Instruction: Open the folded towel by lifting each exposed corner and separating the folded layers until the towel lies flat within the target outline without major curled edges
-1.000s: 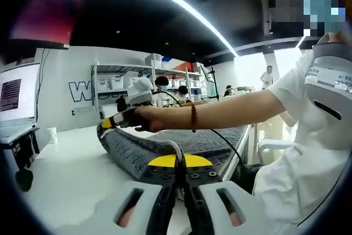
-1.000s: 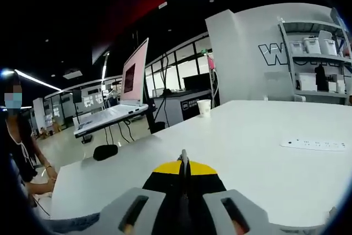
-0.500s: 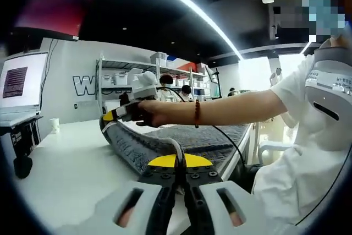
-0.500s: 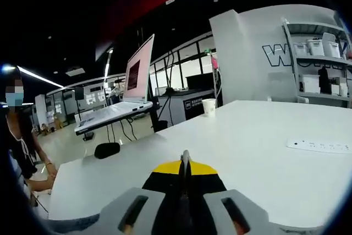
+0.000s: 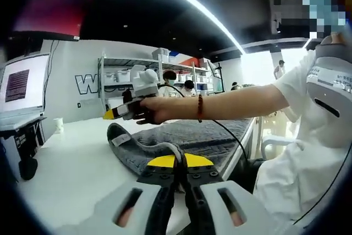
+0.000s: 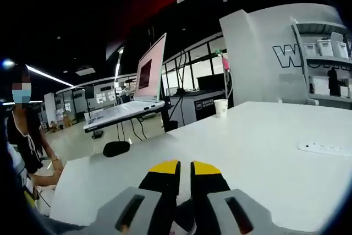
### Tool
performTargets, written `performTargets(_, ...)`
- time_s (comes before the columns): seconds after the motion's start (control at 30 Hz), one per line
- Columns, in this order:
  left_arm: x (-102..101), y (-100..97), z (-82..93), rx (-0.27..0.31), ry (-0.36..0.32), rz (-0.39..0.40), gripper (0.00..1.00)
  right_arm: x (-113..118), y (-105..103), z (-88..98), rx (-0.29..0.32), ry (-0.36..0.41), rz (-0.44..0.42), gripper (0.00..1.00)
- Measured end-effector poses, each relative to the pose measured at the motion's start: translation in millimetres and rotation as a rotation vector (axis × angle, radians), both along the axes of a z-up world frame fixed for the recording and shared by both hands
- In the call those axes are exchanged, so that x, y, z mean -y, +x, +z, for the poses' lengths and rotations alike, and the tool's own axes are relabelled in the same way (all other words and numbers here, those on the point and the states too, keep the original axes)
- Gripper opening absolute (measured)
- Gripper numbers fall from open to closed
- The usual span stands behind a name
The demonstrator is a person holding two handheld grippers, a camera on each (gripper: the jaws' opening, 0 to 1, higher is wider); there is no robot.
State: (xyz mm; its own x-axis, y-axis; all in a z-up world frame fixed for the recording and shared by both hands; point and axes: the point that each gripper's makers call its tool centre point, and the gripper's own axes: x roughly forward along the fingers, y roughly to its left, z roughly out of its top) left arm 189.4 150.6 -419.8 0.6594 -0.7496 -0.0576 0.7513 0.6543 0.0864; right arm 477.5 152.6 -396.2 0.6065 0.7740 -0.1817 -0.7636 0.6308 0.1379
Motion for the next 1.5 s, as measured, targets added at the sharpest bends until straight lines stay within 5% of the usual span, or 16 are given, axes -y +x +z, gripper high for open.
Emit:
performTargets(0.27,0.7,0.3,0.3,-0.002,0.006,-0.003,0.04,13.4,1.5,-10.9,-0.035,-0.024,-0.019,0.05)
performTargets(0.43,-3.5,2.3,4.3,0.002,-0.017,0.012,0.09,15.2,-2.1,-24.0,-0.114,-0.054,-0.001,0.09)
performTargets(0.8,-2.7,5.1,-1.3,-0.013,0.006,0.019,0.03,13.1,-3.2,-35.2,-0.147,-0.082,0.026,0.00)
performTargets(1.13,-22.5,0.6,-7.1,-0.035,0.070,0.049,0.03,2.2,-5.7,-20.5,-0.228,0.083,0.037,0.00)
performTargets(1.5,-42.1,-1.7,-20.7,-0.080,0.122,0.072,0.03,-14.8,-1.2,-17.9,-0.241,0.157,0.059,0.00)
